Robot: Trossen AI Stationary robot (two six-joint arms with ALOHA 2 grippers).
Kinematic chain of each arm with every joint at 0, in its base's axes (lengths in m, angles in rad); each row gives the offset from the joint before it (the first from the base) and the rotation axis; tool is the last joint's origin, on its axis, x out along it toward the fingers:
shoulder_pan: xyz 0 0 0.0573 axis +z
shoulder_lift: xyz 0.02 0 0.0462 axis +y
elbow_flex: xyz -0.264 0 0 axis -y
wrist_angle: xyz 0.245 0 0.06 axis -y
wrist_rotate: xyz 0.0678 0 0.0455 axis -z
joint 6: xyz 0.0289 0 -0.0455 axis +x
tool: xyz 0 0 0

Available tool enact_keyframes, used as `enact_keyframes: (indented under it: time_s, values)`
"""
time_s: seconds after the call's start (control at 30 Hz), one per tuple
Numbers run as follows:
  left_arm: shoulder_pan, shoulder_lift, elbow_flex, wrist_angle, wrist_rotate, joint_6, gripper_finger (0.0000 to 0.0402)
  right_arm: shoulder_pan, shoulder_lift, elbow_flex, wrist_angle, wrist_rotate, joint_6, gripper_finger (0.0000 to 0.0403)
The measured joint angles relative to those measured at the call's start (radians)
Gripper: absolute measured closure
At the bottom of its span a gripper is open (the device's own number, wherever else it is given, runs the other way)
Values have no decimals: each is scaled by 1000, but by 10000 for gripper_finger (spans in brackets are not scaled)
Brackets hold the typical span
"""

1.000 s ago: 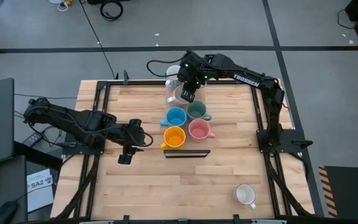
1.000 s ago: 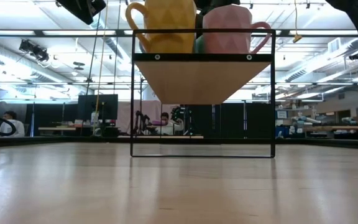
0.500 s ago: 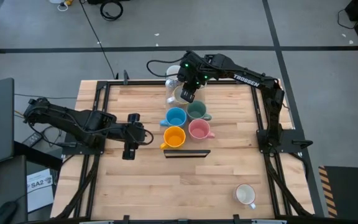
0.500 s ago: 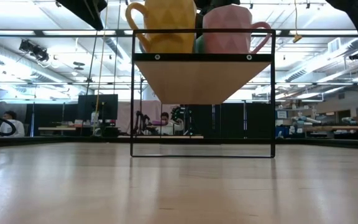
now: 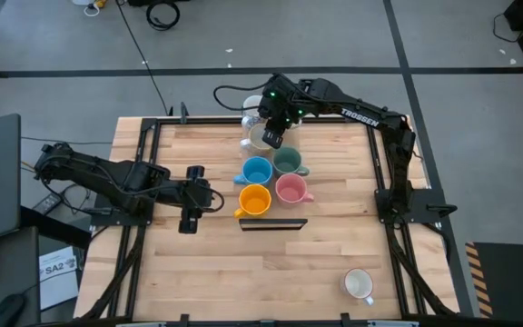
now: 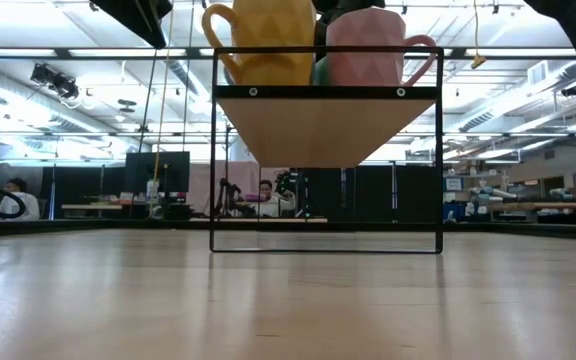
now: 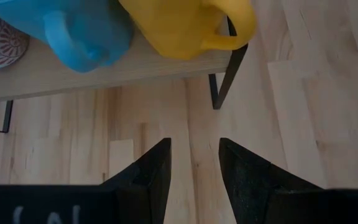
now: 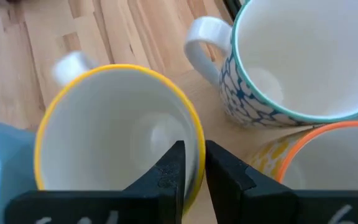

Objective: Place coffee mugs
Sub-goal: Put the yellow patterned mug on the shelf, then put the red patterned mug on the shelf

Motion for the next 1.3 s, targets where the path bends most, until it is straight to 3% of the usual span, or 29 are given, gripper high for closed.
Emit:
enact_keyframes:
  time_s: [0.43,0.93,1.13,1.3]
  values:
    - [0,0,0,0,0,-1,260,0,0,0,21,-24,-1,286]
    - [0,-1,0,0,22,-21,260,-22,-33,66,14,-26,-3,286]
    - [0,-1,0,0,23,-27,260,20,-116,97,-31,-32,98,286]
    - [0,-1,0,0,23,-40,260,129,-200,97,-189,-13,215,286]
